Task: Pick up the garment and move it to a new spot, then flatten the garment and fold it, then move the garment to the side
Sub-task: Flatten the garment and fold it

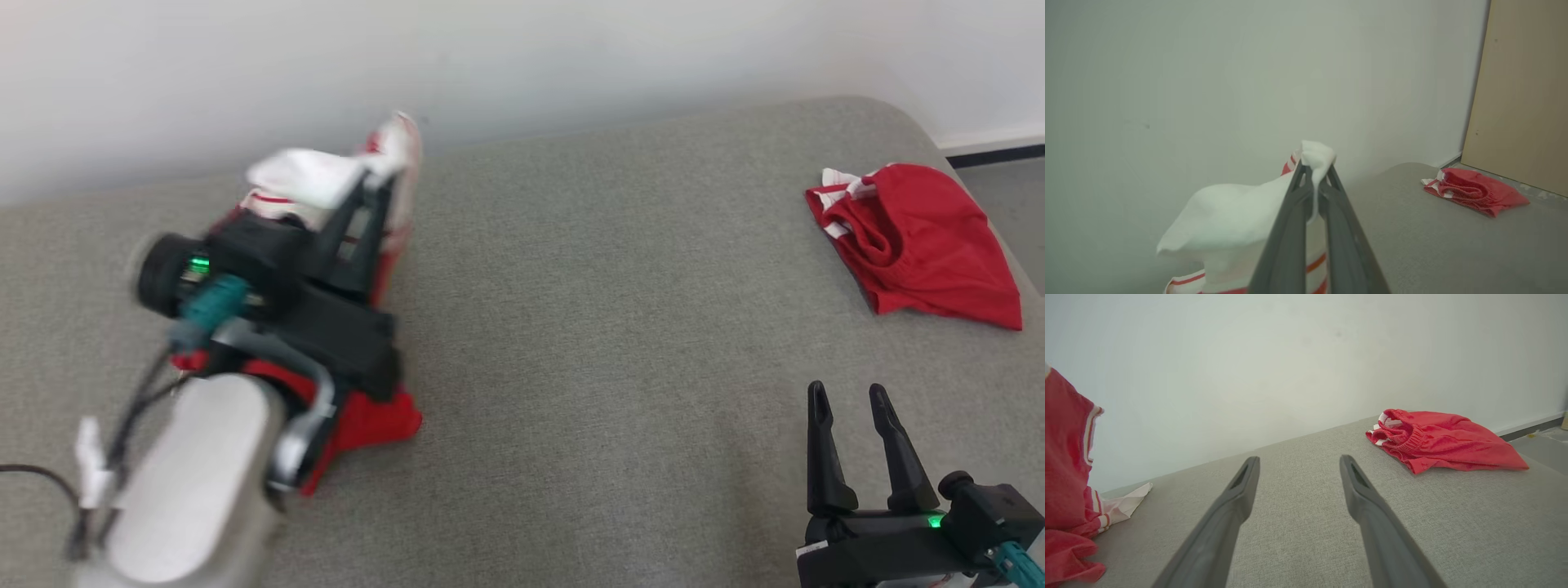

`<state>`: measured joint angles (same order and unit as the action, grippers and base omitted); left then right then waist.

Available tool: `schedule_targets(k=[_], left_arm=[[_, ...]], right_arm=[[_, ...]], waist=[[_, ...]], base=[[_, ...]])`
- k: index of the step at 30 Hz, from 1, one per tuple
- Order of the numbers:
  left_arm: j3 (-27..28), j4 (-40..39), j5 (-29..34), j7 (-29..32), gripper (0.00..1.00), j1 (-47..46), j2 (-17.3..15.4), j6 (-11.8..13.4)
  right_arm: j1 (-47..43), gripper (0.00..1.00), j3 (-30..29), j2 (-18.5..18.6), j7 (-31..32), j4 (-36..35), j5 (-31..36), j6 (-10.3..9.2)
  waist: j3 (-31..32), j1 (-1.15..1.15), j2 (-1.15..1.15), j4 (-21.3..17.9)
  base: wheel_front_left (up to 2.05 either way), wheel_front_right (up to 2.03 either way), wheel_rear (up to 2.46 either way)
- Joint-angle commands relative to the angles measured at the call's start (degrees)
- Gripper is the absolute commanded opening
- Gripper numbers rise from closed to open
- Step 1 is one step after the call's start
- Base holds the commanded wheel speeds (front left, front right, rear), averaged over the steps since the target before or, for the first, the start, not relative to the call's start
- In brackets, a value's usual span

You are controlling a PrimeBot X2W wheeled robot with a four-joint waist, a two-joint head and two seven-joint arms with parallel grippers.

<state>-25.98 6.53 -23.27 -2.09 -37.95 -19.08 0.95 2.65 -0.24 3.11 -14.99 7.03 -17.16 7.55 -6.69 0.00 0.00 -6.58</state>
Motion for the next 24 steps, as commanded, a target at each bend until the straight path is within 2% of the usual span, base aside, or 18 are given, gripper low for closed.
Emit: schedule_targets(k=[1,4,5,6,7,10,14,19,20,21,22,24], left_arm=[[-1.8,1.0,0.3,-0.5,0.00,0.4,2.2,-0.5],[-6.0,4.4,1.5,-1.3,0.00,-0.7,6.0,-1.8],[-6.0,4.4,1.5,-1.3,0.00,-0.7,6.0,-1.8],[-7.1,5.7,1.4,-1.7,0.00,-0.9,7.4,-2.1],[-9.5,8.6,1.1,-2.6,0.00,-0.8,10.7,-2.9],[-12.8,13.8,1.4,-4.1,0.00,-0.8,13.4,-4.1],[-17.6,21.6,0.5,-6.3,0.00,0.2,15.7,-5.4],[-24.7,26.9,-2.8,-9.7,0.00,0.9,16.2,-6.1],[-26.1,27.0,-3.9,-10.1,0.44,0.7,16.1,-5.5],[-27.5,27.1,-4.7,-10.5,0.81,0.3,16.1,-5.1],[-28.7,27.0,-5.8,-11.0,1.00,-0.1,16.1,-4.6],[-30.3,26.5,-7.6,-11.8,1.00,-1.4,16.2,-3.4]], right_arm=[[0.6,1.00,0.1,0.1,-0.3,0.1,-0.2,-0.15],[1.3,1.00,0.3,0.0,-0.3,0.1,-0.1,-0.15],[1.3,1.00,0.3,0.0,-0.3,0.1,-0.1,-0.15],[1.6,1.00,0.5,0.0,-0.3,0.2,-0.2,-0.15],[1.9,1.00,0.2,0.0,-0.3,0.2,-0.4,-0.15],[2.3,1.00,0.2,0.0,-0.3,0.4,-0.5,-0.15],[3.1,1.00,0.1,-0.1,-0.3,0.5,-0.7,-0.15],[3.5,1.00,0.2,-0.1,-0.3,0.8,-0.7,-0.15],[3.7,1.00,0.2,-0.1,-0.3,0.9,-0.6,-0.15],[3.8,1.00,0.3,-0.1,-0.3,1.0,-0.4,-0.15],[3.9,1.00,0.3,-0.1,-0.3,1.1,-0.3,-0.15],[3.8,1.00,0.1,-0.1,-0.3,1.1,-0.2,-0.15]], waist=[[-1.1,0.00,0.00,-1.4],[-2.3,0.00,0.00,-3.3],[-2.3,0.00,0.00,-3.3],[-2.8,0.00,0.00,-4.1],[-3.6,0.00,0.00,-5.2],[-4.8,0.00,0.00,-6.8],[-6.0,0.00,0.00,-8.6],[-6.1,0.00,0.00,-9.4],[-5.9,0.00,0.00,-9.3],[-5.7,0.00,0.00,-9.2],[-5.5,0.00,0.00,-9.0],[-4.8,0.00,0.00,-8.4]], base=[[0.00,0.00,0.00],[0.00,0.00,0.00],[0.00,0.00,0.00],[0.00,0.00,0.00],[0.00,0.00,0.00],[0.00,0.00,0.00],[0.00,0.00,0.00],[0.00,0.00,0.00],[0.00,0.00,0.00],[0.00,0.00,0.00],[0.00,0.00,0.00],[0.00,0.00,0.00]])
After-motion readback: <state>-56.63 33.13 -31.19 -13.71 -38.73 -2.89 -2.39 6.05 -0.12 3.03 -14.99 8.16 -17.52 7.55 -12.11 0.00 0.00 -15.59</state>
